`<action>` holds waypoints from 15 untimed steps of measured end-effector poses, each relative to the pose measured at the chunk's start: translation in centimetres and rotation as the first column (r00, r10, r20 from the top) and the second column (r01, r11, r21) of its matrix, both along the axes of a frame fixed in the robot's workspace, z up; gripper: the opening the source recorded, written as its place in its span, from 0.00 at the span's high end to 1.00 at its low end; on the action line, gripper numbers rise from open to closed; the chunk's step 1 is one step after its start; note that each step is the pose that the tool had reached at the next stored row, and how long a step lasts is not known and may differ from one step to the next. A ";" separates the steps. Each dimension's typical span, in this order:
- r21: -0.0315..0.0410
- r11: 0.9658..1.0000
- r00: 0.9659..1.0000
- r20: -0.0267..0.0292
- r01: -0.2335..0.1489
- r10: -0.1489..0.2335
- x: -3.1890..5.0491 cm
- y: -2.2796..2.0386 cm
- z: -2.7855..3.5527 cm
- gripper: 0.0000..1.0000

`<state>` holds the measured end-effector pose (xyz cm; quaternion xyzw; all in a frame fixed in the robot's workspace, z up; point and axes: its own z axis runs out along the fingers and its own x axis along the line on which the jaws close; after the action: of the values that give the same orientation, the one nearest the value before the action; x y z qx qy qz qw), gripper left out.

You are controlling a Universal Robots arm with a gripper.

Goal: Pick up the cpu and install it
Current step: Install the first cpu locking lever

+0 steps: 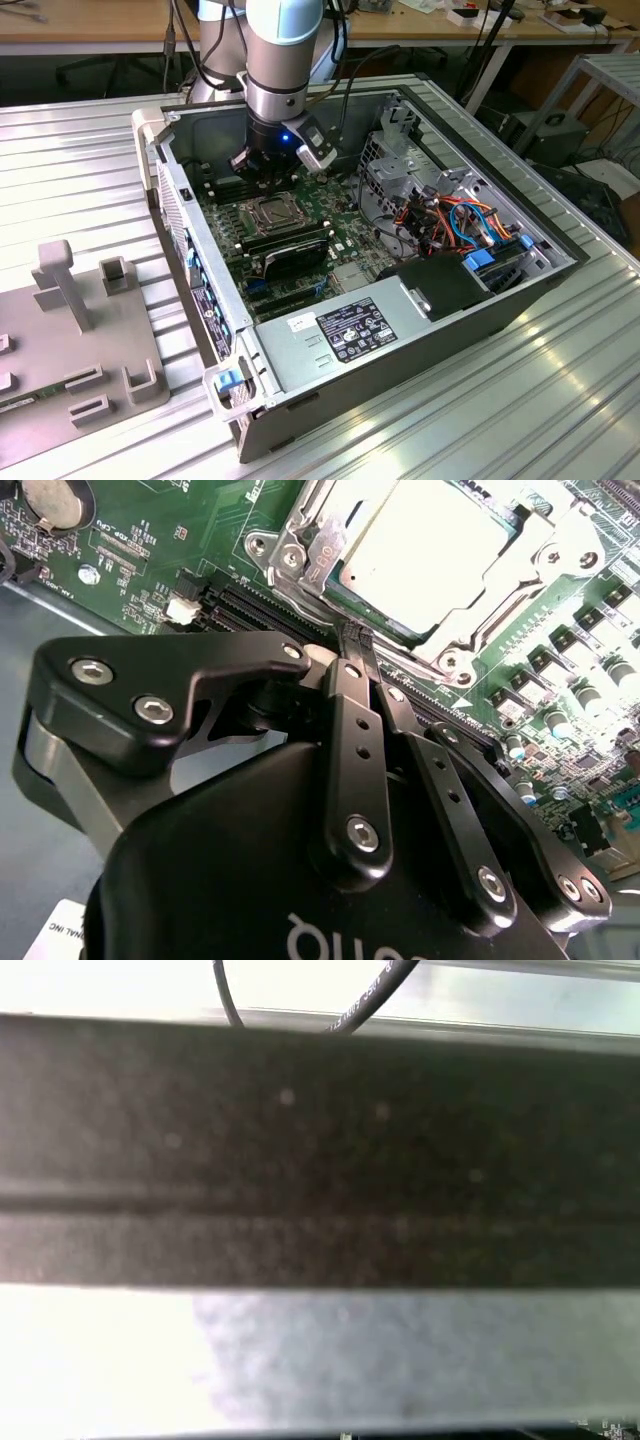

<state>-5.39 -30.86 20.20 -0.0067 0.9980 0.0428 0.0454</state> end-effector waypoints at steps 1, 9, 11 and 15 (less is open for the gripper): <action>0.000 1.000 1.000 0.000 0.000 0.000 0.00 0.00 -0.01 0.89; 0.000 1.000 1.000 0.000 0.000 0.000 0.15 0.02 -0.13 0.89; -0.001 1.000 1.000 0.000 0.000 0.000 0.15 0.01 -0.13 0.89; 0.000 1.000 1.000 0.000 0.000 0.000 0.15 0.01 -0.01 0.89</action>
<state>-5.24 -30.84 20.19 -0.0067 0.9980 0.0426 0.0455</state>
